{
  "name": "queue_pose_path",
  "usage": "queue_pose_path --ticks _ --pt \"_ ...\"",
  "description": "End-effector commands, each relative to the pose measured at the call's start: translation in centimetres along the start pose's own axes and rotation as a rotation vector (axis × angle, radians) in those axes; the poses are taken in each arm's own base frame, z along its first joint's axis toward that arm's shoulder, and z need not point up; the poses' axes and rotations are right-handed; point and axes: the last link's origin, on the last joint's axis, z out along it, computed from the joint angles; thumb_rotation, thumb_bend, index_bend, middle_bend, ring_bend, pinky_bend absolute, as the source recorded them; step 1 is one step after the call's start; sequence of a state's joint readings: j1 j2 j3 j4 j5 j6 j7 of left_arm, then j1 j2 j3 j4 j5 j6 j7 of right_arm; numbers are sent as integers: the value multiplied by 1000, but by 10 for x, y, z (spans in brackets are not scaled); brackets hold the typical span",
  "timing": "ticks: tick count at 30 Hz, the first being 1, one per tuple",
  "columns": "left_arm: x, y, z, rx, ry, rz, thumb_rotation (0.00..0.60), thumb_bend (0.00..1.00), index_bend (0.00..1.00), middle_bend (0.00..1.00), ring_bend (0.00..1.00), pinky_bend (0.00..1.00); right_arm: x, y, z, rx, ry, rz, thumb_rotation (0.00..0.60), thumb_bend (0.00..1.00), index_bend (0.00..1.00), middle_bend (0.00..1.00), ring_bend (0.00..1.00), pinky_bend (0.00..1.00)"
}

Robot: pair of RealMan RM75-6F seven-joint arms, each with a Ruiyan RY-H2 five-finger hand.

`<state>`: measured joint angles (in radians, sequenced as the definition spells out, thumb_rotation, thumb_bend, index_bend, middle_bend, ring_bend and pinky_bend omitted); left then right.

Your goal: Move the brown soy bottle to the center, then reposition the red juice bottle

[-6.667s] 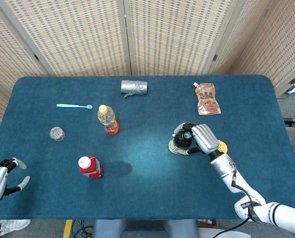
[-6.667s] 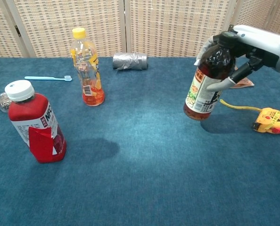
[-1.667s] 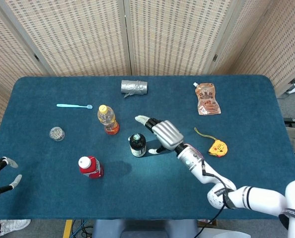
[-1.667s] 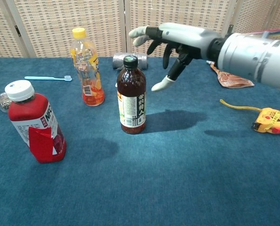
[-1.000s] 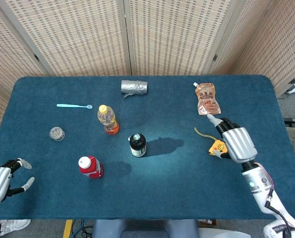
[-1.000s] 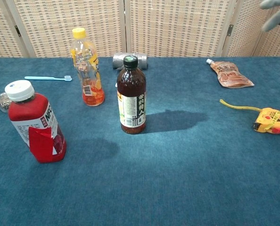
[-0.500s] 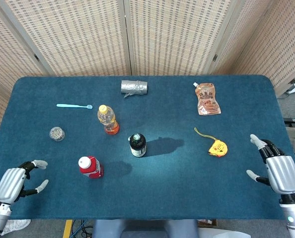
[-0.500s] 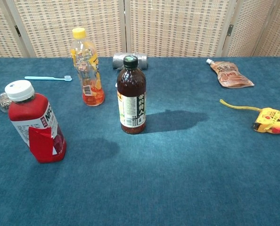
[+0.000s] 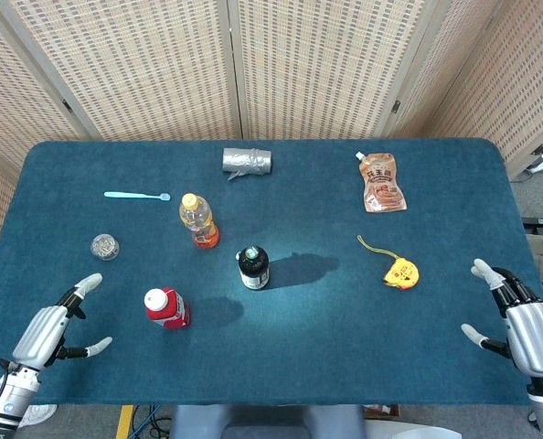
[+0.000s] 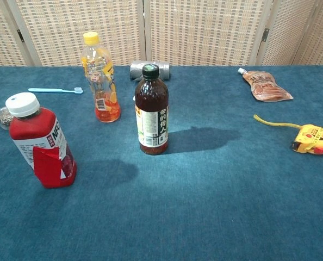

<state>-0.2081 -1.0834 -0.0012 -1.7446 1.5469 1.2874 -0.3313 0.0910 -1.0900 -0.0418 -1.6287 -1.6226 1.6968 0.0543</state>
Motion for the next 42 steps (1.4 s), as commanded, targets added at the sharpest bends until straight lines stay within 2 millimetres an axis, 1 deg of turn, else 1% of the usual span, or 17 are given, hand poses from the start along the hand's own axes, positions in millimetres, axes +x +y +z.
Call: queue_pose_path --ticks 1,12,22,28,38,42 --pt "-3 3 5 -6 -15 -26 600 129 54 47 88 374 1 1 -1 -2 4 1 600 0 111 261 177 427" --pt "-12 16 16 -33 -79 -91 600 123 52 47 87 370 0 2 0 4 -6 11 600 0 116 261 177 427" --pt "-28 33 30 -62 -146 -135 600 122 54 47 87 370 0 4 1 0 -11 12 600 0 116 261 177 427" --pt "-39 43 45 -73 -167 -142 600 123 58 47 87 371 0 4 1 3 -13 15 600 0 116 261 177 427" --pt "-50 47 64 -47 -194 -159 600 122 71 47 87 370 0 5 1 4 -17 17 600 0 116 261 177 427" --pt "-54 49 68 -40 -212 -179 600 123 80 47 89 370 0 5 1 2 -16 19 600 0 116 261 177 427"
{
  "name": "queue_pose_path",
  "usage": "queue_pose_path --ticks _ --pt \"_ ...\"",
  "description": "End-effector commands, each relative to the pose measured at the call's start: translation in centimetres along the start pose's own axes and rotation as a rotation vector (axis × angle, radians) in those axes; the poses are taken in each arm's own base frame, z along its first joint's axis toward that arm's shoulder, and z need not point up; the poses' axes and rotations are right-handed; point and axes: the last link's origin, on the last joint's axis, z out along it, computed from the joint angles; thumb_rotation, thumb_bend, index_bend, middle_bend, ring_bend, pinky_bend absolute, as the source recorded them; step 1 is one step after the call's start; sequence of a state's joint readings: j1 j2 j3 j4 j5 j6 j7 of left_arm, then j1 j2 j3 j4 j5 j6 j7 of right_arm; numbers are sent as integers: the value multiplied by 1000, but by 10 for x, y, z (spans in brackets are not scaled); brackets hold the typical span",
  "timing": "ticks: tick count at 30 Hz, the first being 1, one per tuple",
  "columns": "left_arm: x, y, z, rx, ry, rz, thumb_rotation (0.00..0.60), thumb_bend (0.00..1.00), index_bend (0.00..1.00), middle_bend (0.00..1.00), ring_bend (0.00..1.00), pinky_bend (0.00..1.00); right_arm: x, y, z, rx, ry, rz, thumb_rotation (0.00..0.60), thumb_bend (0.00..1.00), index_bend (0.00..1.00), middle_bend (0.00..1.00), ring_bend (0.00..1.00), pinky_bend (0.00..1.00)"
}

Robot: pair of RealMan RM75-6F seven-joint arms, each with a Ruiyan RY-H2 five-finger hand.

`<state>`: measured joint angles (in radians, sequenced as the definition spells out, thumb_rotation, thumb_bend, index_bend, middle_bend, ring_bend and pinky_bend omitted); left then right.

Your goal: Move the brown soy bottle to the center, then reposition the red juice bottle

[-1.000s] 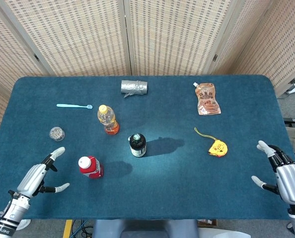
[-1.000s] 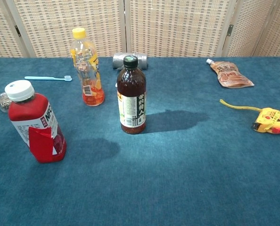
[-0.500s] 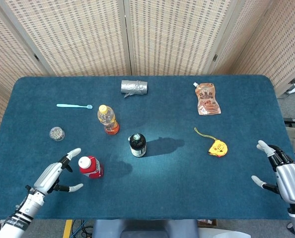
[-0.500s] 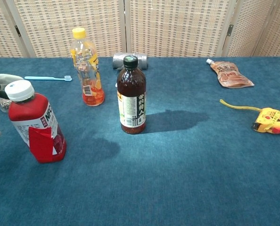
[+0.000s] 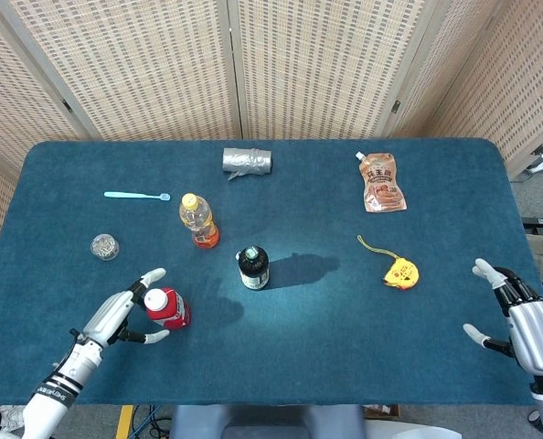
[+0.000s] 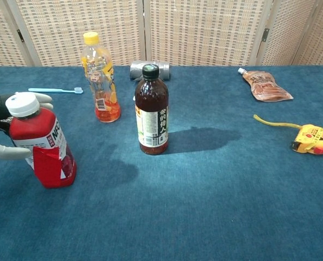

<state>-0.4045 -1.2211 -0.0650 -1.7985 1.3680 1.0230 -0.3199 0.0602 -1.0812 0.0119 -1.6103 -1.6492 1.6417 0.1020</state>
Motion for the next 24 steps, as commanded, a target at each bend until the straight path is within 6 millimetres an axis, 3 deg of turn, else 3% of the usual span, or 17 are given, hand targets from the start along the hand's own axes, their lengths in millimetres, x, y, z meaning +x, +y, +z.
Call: queue_pose_path --ticks 1,17,24 --pt "-2 1 4 1 -14 -11 600 122 83 48 91 371 0 0 0 -1 1 1 600 0 116 261 177 427" --pt "-14 3 21 36 -17 -68 600 122 162 114 165 371 1 2 0 -2 3 5 600 0 116 261 177 427" --pt "-15 -1 26 69 37 -87 600 122 244 210 231 412 1 3 0 -1 5 7 600 0 118 261 176 427"
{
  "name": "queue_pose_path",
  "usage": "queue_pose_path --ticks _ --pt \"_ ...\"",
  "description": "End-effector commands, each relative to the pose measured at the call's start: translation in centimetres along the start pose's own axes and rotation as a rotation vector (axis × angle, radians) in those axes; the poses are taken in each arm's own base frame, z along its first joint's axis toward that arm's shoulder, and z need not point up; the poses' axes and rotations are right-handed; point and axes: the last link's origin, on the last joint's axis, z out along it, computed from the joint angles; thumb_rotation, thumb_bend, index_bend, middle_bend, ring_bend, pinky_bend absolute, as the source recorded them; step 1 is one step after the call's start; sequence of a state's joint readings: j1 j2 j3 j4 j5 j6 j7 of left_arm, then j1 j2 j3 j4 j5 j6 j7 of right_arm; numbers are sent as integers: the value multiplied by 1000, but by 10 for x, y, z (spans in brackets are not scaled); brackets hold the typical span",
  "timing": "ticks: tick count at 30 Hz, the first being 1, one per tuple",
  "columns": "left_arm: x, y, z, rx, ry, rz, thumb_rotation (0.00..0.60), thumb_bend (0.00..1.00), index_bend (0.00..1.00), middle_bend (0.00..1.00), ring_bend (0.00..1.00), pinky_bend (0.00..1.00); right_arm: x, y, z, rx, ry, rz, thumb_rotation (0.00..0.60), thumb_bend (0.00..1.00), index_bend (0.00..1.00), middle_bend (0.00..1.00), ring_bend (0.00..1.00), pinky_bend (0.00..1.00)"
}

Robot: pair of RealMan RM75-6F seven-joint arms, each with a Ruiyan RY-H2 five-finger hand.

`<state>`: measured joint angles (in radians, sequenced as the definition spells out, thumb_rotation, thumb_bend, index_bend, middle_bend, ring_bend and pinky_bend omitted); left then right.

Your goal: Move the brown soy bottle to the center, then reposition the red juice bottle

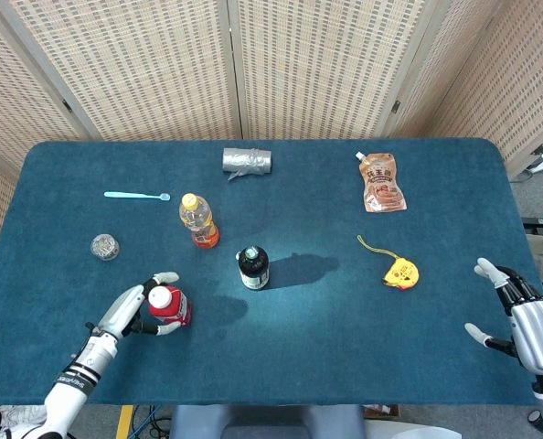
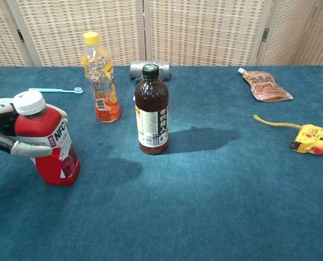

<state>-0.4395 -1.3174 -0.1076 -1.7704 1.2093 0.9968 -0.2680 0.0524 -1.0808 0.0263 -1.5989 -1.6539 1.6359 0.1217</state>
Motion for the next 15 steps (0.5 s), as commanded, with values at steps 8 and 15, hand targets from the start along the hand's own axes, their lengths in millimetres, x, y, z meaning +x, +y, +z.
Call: queue_pose_path --ticks 8,15 --pt "-2 -1 6 23 89 -22 600 122 415 414 357 475 0 1 1 -3 2 2 600 0 118 263 177 427" --pt "-4 6 4 -2 113 -26 600 123 516 516 388 491 1 2 1 -2 4 5 600 0 118 263 177 427"
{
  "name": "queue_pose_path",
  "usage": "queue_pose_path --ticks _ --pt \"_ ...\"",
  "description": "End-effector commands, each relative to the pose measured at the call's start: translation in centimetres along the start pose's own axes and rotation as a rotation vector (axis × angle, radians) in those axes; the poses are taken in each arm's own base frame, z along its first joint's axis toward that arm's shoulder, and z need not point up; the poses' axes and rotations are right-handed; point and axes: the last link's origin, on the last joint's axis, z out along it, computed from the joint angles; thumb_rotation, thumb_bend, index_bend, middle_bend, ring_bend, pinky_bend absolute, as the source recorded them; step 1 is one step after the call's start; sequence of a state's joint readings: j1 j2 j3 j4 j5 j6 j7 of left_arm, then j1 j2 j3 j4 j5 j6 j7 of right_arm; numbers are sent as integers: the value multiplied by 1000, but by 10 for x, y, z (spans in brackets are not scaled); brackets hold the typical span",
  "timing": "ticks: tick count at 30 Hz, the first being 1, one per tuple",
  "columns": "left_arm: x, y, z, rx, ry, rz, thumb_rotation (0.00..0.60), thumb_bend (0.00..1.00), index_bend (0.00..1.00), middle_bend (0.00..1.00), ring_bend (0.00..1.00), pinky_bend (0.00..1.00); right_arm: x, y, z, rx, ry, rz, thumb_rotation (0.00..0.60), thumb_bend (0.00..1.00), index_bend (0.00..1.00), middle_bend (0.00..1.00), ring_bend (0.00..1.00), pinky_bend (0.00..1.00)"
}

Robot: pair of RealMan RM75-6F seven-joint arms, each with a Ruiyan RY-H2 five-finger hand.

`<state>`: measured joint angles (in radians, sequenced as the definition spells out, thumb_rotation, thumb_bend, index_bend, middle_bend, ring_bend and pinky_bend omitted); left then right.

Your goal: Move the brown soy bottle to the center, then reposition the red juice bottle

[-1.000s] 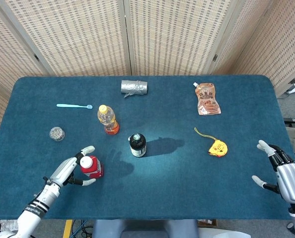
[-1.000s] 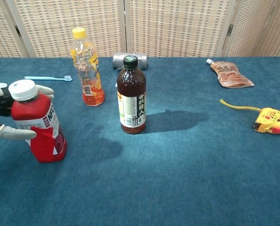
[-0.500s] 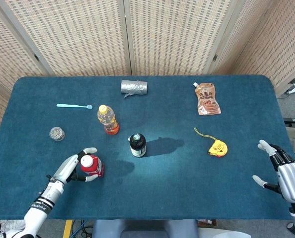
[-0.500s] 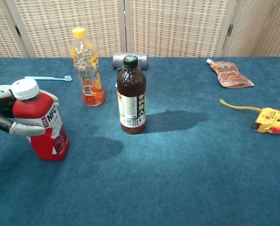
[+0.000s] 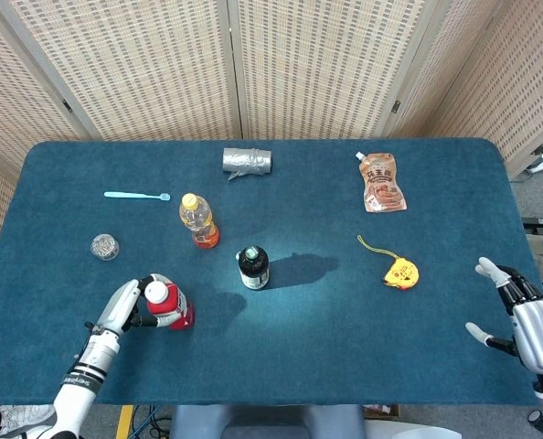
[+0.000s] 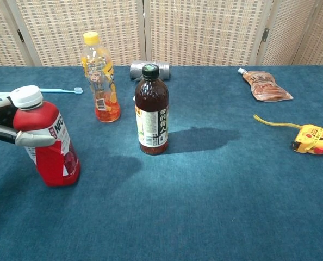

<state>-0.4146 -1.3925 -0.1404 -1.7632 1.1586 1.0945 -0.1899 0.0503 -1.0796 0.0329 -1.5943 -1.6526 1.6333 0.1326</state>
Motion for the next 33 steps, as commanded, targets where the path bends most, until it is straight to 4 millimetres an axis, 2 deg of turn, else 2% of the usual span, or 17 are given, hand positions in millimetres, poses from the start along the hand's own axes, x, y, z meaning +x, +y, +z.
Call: queue_pose_path --ticks 1,10,21,33 --pt "-1 4 -2 -17 8 -6 600 122 518 519 389 492 0 0 0 0 1 1 600 0 118 263 176 427" --pt "-6 24 -12 -93 15 -9 600 122 525 523 392 492 3 1 -1 -2 10 1 600 0 118 263 177 427" --pt "-24 58 -28 -209 -26 15 600 122 525 523 392 492 14 6 -6 -20 44 -7 600 0 118 263 177 427" --pt "-36 74 -33 -277 -59 33 600 122 526 523 392 492 40 13 -28 -44 46 -11 600 0 132 264 177 427"
